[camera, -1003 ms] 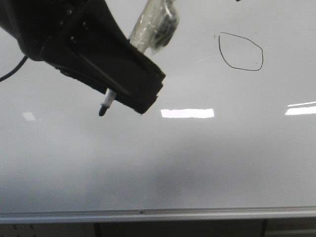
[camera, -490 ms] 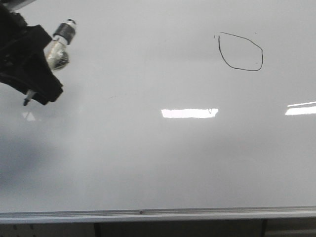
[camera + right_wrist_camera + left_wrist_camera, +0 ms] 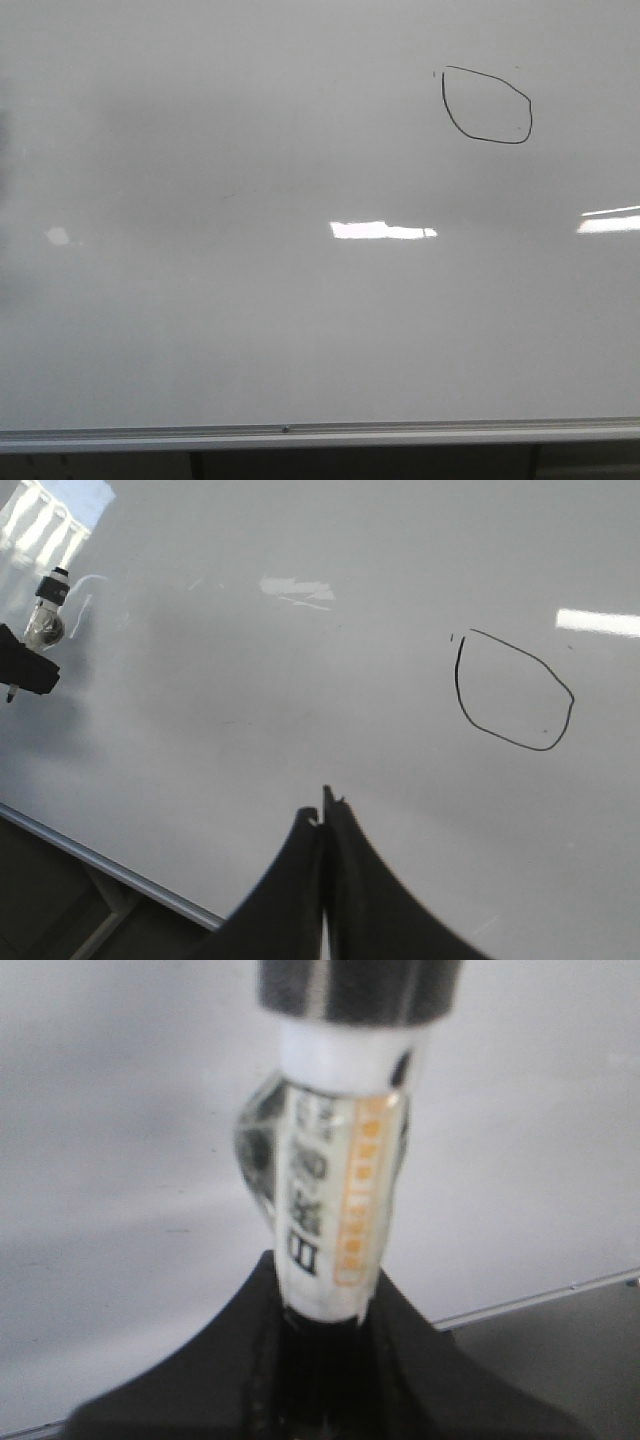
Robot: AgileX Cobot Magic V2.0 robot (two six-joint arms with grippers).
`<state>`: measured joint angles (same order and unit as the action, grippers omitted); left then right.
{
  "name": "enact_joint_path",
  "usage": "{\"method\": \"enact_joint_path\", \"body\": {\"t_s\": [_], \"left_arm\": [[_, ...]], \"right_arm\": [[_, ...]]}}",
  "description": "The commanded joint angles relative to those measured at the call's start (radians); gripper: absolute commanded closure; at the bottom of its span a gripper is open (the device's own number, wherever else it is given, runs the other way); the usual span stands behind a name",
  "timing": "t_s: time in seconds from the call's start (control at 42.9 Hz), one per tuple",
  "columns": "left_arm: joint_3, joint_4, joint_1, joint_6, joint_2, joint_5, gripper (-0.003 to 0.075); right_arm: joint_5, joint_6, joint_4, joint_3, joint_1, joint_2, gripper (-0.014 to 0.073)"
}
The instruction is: Write number 0 on whiteboard
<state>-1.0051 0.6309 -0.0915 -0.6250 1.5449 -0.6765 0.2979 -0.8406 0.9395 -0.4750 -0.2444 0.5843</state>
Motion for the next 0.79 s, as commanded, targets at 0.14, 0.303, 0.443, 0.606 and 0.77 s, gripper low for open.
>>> {"method": "enact_joint_path", "body": {"t_s": [0.14,0.303,0.443,0.606,0.77], "left_arm": [[-0.096,0.017,-0.001,0.009,0.062,0.055,0.0739],[-0.149,0.017,-0.001,0.009,0.13,0.055,0.0739],[-0.174,0.03,-0.001,0.01,0.164,0.051,0.0728],[-0.174,0.028,-0.001,0.01,0.169,0.051,0.0507],[-0.174,0.021,-0.001,0.01,0.169,0.041,0.0217]], "right_arm": [[-0.046,0.002,0.021,-0.019,0.007,-0.028,0.0664],[-0.023,0.002,0.021,-0.019,0.007,-0.028,0.0664],[-0.005,0.002,0.021,-0.019,0.007,-0.028,0.0664],[-0.001,0.002,0.021,-0.019,0.007,-0.028,0.0664],[-0.002,0.002,0.021,-0.019,0.007,-0.028,0.0664]]}}
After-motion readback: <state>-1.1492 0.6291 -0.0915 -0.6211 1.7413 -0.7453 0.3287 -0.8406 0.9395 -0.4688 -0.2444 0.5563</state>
